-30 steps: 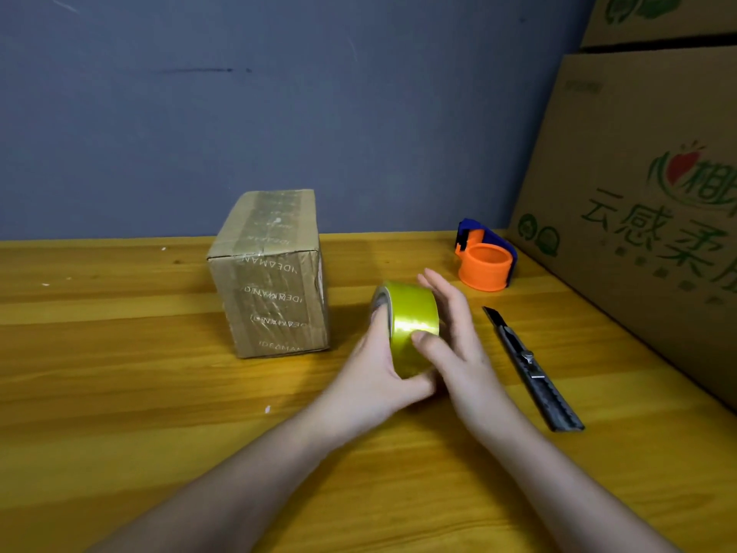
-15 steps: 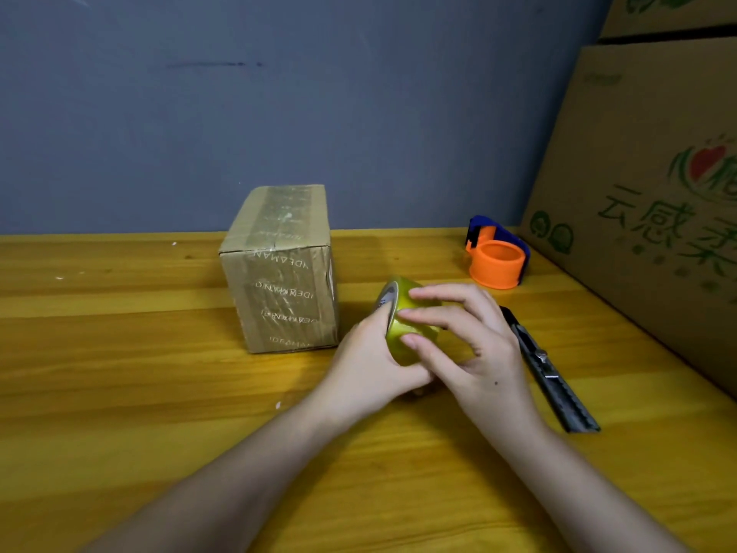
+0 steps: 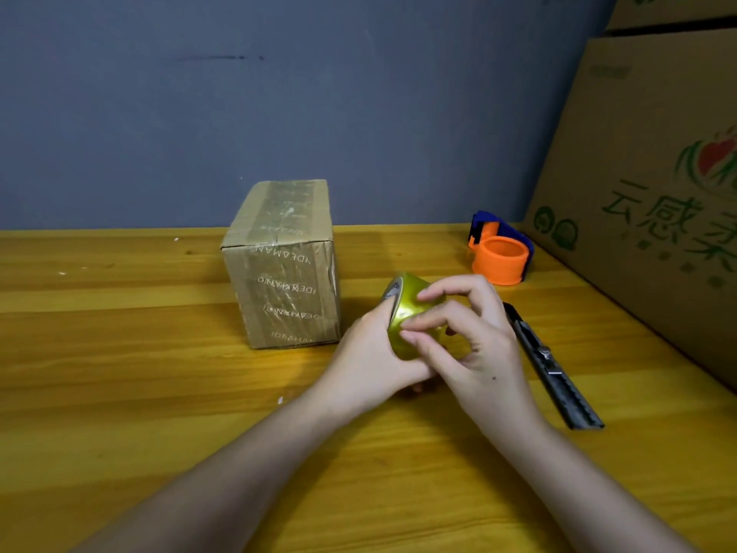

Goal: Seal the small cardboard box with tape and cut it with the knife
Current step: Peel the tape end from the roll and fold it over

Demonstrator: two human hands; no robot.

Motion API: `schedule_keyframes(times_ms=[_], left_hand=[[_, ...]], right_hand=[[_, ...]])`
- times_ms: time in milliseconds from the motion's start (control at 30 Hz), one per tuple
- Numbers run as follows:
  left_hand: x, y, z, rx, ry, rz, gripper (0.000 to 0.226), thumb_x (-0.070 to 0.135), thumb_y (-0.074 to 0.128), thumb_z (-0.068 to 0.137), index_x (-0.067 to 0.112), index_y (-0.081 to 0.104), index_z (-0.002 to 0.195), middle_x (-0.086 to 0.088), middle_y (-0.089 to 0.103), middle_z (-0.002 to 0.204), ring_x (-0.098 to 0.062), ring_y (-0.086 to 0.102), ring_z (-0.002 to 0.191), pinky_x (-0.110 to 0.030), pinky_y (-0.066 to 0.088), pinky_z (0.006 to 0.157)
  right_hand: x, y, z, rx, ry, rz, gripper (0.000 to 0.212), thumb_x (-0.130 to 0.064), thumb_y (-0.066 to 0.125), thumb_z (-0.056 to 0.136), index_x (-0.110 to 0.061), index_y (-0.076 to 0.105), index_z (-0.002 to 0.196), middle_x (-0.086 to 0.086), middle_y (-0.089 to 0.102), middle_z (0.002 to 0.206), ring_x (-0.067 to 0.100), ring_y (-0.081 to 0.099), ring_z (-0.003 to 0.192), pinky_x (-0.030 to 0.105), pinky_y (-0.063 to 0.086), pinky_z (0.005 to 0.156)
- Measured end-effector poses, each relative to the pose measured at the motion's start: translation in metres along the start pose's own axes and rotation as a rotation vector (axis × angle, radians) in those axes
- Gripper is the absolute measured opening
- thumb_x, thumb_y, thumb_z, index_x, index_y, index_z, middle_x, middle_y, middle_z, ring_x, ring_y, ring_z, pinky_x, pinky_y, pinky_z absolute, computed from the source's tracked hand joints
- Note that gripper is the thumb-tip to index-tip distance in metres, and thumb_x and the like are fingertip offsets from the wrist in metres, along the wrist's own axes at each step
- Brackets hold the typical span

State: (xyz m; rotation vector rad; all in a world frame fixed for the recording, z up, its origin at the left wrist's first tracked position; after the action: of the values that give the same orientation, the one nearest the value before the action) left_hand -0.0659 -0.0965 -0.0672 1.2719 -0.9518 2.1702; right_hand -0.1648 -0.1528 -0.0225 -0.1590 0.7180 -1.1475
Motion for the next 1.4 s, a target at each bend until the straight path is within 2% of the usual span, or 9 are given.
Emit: schedule_keyframes(times_ms=[133,233,433,600,800,967,1067,1167,1400], left_hand=[[0.001,0.001,0.001,-0.005,0.021,0.058,0.044,0.036,0.065,0.053,0.033,0.052,0.095,0.0,0.067,0.08,-0.026,0.066,0.073,-0.05,0.056,0.064],[-0.001,0.001,0.001,-0.009,0.007,0.028,0.049,0.033,0.067,0.053,0.033,0.054,0.101,-0.003,0.069,0.084,-0.026,0.069,0.07,-0.05,0.057,0.062],[0.003,0.002,0.001,-0.02,0.038,0.022,0.043,0.034,0.065,0.056,0.028,0.053,0.097,-0.006,0.069,0.08,-0.025,0.068,0.063,-0.047,0.057,0.061],[0.006,0.0,0.001,-0.027,0.013,-0.021,0.034,0.033,0.065,0.053,0.034,0.054,0.086,0.005,0.065,0.071,-0.02,0.066,0.054,-0.041,0.058,0.053],[0.006,0.001,0.002,-0.062,0.014,-0.019,0.035,0.031,0.065,0.053,0.031,0.055,0.086,0.001,0.066,0.074,-0.023,0.066,0.056,-0.042,0.058,0.053],[0.005,0.003,0.003,-0.091,0.008,-0.03,0.04,0.028,0.067,0.053,0.027,0.058,0.092,-0.003,0.069,0.077,-0.027,0.067,0.056,-0.042,0.058,0.054],[0.008,0.004,0.003,-0.132,0.016,0.008,0.039,0.028,0.064,0.052,0.027,0.055,0.09,0.0,0.066,0.068,-0.024,0.067,0.052,-0.038,0.056,0.053],[0.01,0.006,0.001,-0.193,0.004,0.065,0.032,0.029,0.061,0.052,0.035,0.051,0.082,-0.001,0.064,0.062,-0.022,0.068,0.052,-0.032,0.05,0.051],[0.018,0.007,0.0,-0.273,0.032,0.225,0.029,0.027,0.063,0.061,0.026,0.048,0.087,-0.006,0.068,0.061,-0.022,0.069,0.054,-0.04,0.057,0.057]], right_hand=[[0.0,-0.002,-0.002,0.013,-0.013,-0.01,0.012,-0.025,0.068,0.081,-0.015,0.07,0.089,-0.009,0.054,0.104,0.011,0.052,0.102,0.025,0.042,0.086],[0.002,-0.003,-0.002,0.001,-0.006,0.005,0.026,-0.027,0.068,0.082,-0.016,0.067,0.105,-0.006,0.056,0.108,0.01,0.053,0.105,0.031,0.046,0.082],[-0.001,-0.003,0.0,0.002,-0.027,-0.02,0.018,-0.028,0.066,0.082,-0.015,0.073,0.093,-0.006,0.057,0.107,0.011,0.053,0.103,0.028,0.045,0.083],[0.002,0.002,0.003,-0.042,0.008,-0.014,0.018,-0.031,0.064,0.083,-0.017,0.072,0.09,-0.007,0.055,0.107,0.011,0.05,0.104,0.027,0.044,0.081],[0.001,0.0,-0.001,0.0,0.01,-0.003,0.011,-0.027,0.066,0.081,-0.017,0.07,0.081,-0.009,0.053,0.103,0.014,0.051,0.101,0.021,0.039,0.087],[0.002,-0.004,-0.001,0.004,0.025,0.005,0.025,-0.028,0.07,0.08,-0.017,0.067,0.102,-0.005,0.056,0.103,0.012,0.053,0.1,0.027,0.044,0.08],[0.001,-0.008,0.004,-0.045,-0.013,-0.071,0.025,-0.035,0.068,0.08,-0.017,0.07,0.097,-0.003,0.058,0.101,0.012,0.053,0.098,0.021,0.041,0.078],[0.0,-0.013,0.006,-0.053,-0.039,-0.102,0.025,-0.038,0.068,0.079,-0.017,0.071,0.093,-0.003,0.058,0.099,0.013,0.054,0.095,0.023,0.043,0.078],[-0.003,-0.017,0.006,-0.03,-0.078,-0.143,0.017,-0.032,0.066,0.083,-0.016,0.07,0.086,-0.001,0.058,0.092,0.016,0.054,0.088,0.029,0.045,0.078]])
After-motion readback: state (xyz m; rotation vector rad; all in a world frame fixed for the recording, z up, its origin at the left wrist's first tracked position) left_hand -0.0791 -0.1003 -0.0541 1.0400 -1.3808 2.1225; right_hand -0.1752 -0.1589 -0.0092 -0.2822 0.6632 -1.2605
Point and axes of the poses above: each hand's wrist, its own z-axis towards the middle knuckle, its own y-axis out of the palm, x = y × z, the point moved 7 cm from there along z, towards the middle knuckle
